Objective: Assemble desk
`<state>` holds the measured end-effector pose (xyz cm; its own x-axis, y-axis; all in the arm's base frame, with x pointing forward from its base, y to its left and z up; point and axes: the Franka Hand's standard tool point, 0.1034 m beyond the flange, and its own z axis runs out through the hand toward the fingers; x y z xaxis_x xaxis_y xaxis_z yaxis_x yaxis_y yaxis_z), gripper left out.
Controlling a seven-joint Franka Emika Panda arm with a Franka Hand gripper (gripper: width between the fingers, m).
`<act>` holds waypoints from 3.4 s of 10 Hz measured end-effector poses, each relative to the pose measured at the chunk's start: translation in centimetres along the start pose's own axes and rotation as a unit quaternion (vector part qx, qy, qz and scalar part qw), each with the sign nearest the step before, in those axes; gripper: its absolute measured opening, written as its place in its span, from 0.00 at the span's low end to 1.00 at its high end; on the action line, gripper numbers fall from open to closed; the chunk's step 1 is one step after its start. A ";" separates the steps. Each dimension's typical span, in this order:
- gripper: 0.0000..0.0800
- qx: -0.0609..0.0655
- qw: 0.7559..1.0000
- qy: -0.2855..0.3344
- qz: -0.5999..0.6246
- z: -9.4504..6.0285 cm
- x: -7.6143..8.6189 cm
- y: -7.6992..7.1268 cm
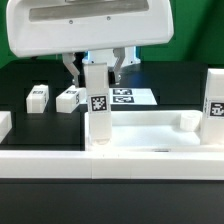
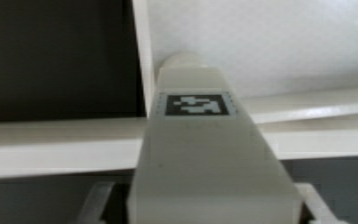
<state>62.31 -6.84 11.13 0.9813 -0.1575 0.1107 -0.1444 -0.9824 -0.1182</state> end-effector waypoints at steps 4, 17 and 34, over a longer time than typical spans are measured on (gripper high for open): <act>0.36 0.001 0.981 0.005 0.194 0.1 -0.1 0.1; 0.79 0.000 0.933 0.015 0.359 0.2 -0.2 -0.4; 0.36 -0.015 0.986 0.011 -0.164 0.3 -0.3 -0.6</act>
Offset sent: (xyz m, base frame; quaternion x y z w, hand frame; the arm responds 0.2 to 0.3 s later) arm -0.0140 0.0031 -0.0067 0.0009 -0.0037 0.2811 0.9597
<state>62.11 -6.12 10.85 0.9730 0.1678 0.1585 0.1765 -0.9834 -0.0427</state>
